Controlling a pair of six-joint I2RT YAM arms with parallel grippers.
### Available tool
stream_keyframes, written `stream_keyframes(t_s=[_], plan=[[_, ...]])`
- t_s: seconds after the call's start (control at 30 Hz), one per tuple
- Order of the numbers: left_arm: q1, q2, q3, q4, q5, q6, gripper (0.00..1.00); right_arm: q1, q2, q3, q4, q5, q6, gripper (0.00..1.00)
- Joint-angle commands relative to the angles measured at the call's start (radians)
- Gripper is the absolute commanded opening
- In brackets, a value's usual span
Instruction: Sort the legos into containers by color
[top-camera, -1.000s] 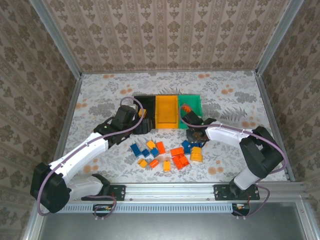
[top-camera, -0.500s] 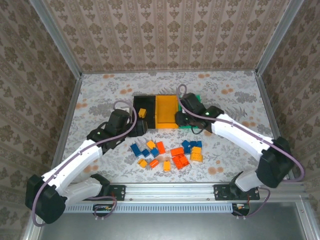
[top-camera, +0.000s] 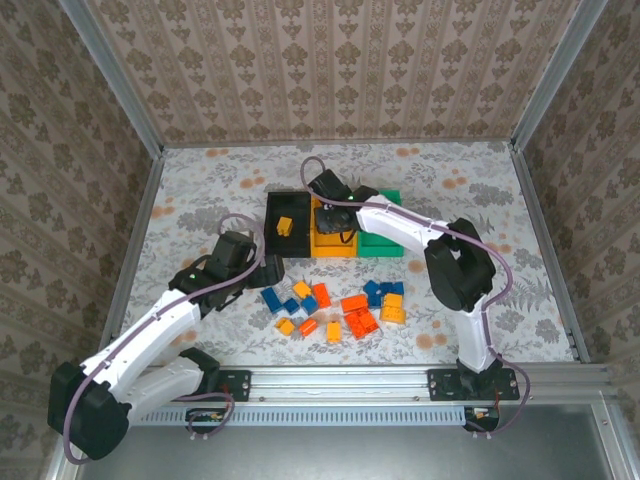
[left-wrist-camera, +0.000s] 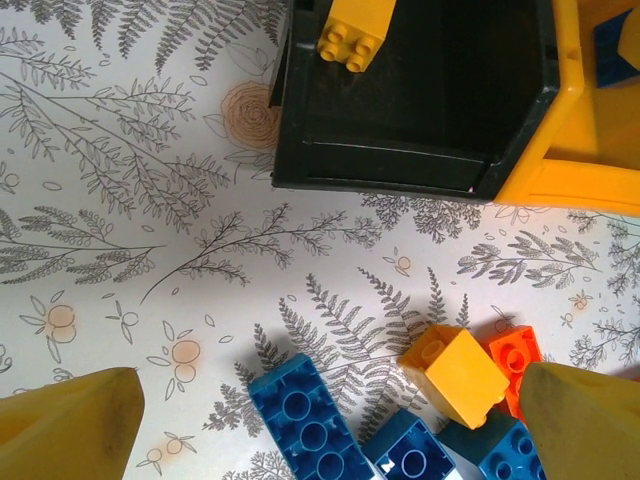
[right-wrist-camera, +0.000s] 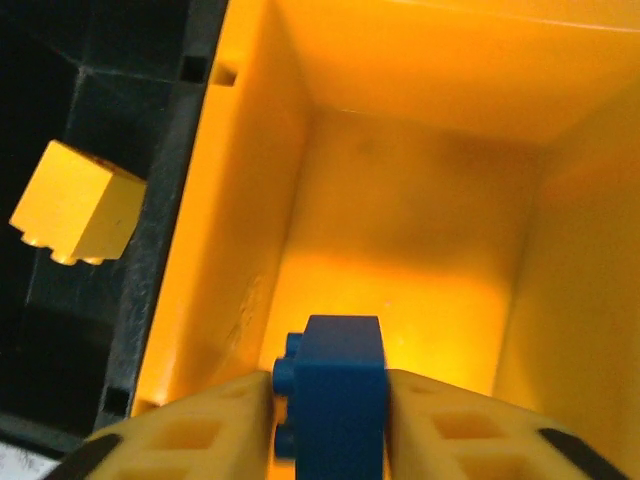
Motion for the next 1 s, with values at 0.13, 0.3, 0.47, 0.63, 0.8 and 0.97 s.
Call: stream_keyframes(t_s=[0.13,0.3,0.47,0.63,0.8,0.97], plan=[[0.011,-0.011,-0.017,-0.05,0.009,-0.019,0.96,-0.003,-0.044,0.026,-0.014,0.033,0.005,0.59],[0.009,0.036,-0.033,-0.098,0.033,-0.039,0.86,-0.002,-0.186,-0.12,0.06,0.019,0.035,0.65],[0.003,0.122,-0.106,0.003,0.108,-0.089,0.82,0.0,-0.317,-0.288,0.109,0.02,0.051,0.66],[-0.015,0.243,-0.109,0.097,0.129,-0.124,0.84,-0.005,-0.394,-0.37,0.113,0.042,0.045,0.66],[-0.017,0.31,-0.109,0.132,0.116,-0.132,0.82,-0.01,-0.457,-0.428,0.127,0.052,0.039,0.66],[-0.017,0.354,-0.105,0.142,0.11,-0.128,0.69,-0.019,-0.499,-0.473,0.14,0.053,0.045,0.66]])
